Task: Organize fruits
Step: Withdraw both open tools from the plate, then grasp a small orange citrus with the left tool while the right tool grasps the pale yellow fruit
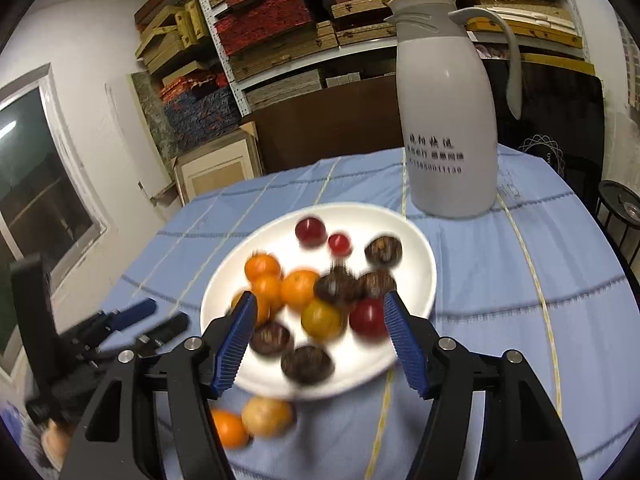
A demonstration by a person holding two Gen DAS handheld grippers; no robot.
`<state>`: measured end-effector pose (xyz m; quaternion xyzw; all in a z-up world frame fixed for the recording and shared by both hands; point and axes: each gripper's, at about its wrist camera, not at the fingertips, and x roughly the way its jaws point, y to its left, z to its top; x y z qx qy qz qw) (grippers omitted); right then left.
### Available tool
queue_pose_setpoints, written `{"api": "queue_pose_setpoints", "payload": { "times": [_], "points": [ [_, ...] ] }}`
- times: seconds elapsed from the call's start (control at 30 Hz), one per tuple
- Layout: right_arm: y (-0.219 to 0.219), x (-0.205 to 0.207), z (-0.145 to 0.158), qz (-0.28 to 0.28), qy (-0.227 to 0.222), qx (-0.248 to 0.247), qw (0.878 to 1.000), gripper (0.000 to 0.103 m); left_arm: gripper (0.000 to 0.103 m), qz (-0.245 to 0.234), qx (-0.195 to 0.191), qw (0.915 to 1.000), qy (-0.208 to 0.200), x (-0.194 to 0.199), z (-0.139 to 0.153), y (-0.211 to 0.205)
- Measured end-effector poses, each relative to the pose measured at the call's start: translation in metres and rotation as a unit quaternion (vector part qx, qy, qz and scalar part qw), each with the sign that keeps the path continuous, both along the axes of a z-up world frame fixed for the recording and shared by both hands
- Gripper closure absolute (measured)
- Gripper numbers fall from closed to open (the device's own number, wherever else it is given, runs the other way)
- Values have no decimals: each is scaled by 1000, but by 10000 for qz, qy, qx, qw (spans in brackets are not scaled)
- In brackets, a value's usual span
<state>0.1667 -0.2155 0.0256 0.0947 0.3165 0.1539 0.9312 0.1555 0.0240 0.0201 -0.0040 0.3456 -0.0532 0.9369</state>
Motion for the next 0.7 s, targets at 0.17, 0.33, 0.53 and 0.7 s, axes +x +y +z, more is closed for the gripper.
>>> {"api": "queue_pose_setpoints", "payload": {
  "times": [0.17,0.33,0.53,0.7],
  "points": [
    [6,-26,-23,104,185,-175,9996,36,37,43,29,9999,135,-35,-17,8],
    [13,-45,-32,197,219,-348,9990,34,31,-166,318,9993,43,-60,-22,-10],
    [18,-49,-37,273,297,-376,9985,33,30,-262,569,9980,4,-68,-25,-22],
    [27,-51,-41,413,349,-480,9974,33,30,-211,544,9983,36,-65,-24,-19]
  ]
}}
